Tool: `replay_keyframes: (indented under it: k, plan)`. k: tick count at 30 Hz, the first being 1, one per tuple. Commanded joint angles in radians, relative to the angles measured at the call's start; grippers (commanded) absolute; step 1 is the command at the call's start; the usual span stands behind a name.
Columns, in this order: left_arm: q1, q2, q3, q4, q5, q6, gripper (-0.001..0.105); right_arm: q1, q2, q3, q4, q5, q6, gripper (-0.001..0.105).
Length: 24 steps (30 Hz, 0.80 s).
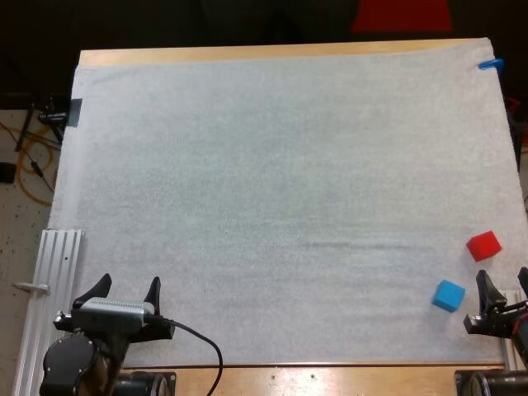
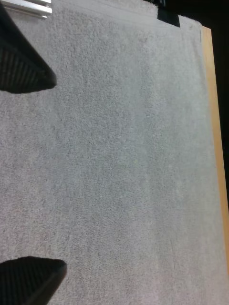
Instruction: Stack red cube on blue cube
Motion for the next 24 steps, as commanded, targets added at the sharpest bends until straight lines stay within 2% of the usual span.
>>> replay_keyframes:
  k: [1, 12, 15, 20, 24]
  plan:
    - [0.001, -0.135, -0.004, -0.011, 0.002, -0.007, 0.069, 0.000, -0.034, -0.004, -0.006, -0.003, 0.003, 0.059]
    - [0.001, -0.133, -0.004, -0.011, 0.017, 0.008, 0.069, 0.000, -0.034, -0.004, -0.006, -0.003, 0.020, 0.059]
    - [0.001, -0.107, -0.008, -0.026, 0.091, 0.066, 0.069, 0.000, -0.031, -0.013, -0.006, -0.003, 0.020, 0.059]
    - [-0.012, -0.016, -0.069, -0.026, 0.140, 0.064, 0.069, 0.000, 0.018, -0.095, 0.012, 0.011, 0.020, 0.059]
    - [-0.093, 0.096, -0.146, -0.026, 0.194, 0.064, 0.069, 0.000, 0.081, -0.178, 0.025, 0.020, 0.020, 0.059]
